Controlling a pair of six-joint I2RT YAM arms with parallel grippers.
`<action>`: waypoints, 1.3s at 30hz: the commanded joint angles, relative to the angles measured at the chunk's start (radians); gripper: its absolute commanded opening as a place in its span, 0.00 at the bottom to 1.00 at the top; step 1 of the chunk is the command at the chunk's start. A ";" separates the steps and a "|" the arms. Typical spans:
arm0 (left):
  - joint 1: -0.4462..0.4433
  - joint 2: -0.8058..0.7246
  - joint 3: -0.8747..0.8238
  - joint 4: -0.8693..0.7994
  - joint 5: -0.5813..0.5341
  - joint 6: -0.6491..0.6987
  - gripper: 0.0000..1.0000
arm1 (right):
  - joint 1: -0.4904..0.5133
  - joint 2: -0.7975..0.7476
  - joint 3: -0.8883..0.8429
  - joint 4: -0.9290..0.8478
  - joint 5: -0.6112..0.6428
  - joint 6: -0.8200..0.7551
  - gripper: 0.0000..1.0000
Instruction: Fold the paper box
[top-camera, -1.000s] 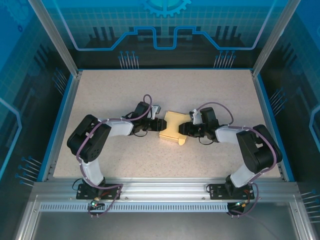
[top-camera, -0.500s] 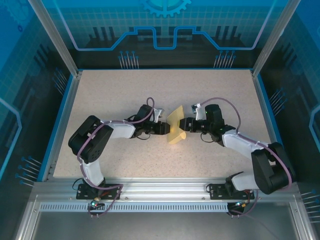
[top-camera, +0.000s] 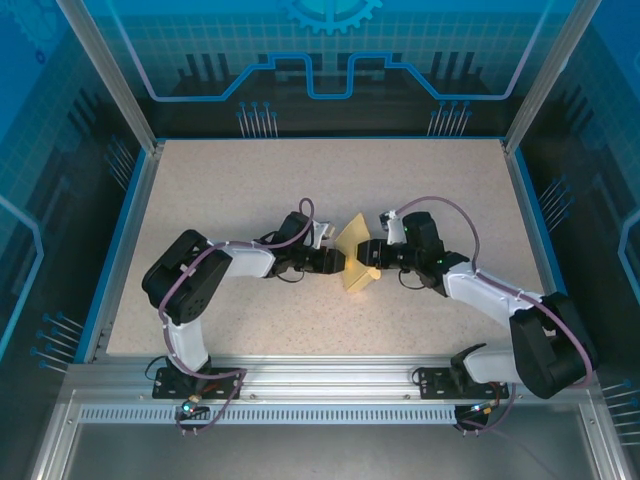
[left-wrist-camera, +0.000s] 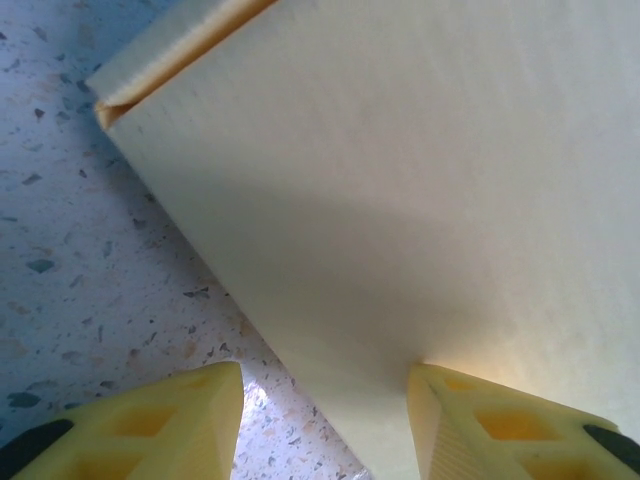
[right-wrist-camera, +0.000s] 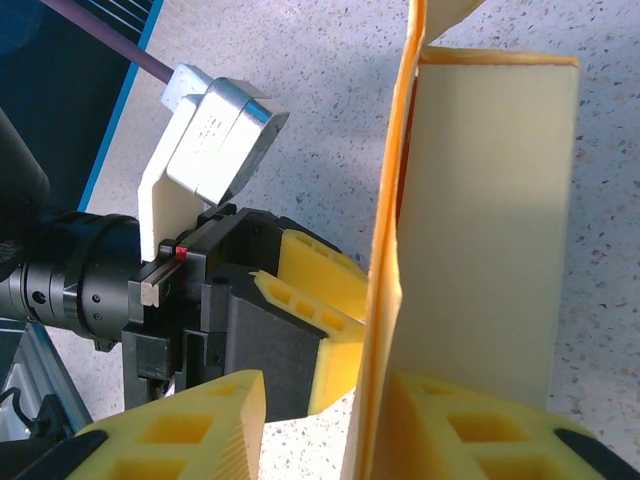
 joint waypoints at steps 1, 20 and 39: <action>0.001 0.026 0.041 -0.011 -0.015 0.021 0.49 | 0.045 0.005 0.006 -0.082 0.054 0.033 0.37; 0.054 -0.022 -0.001 0.013 -0.054 0.026 0.51 | 0.205 0.055 0.047 -0.089 0.317 0.181 0.34; -0.158 -0.421 -0.526 0.515 -0.471 0.104 0.65 | 0.243 0.085 0.058 -0.056 0.354 0.246 0.27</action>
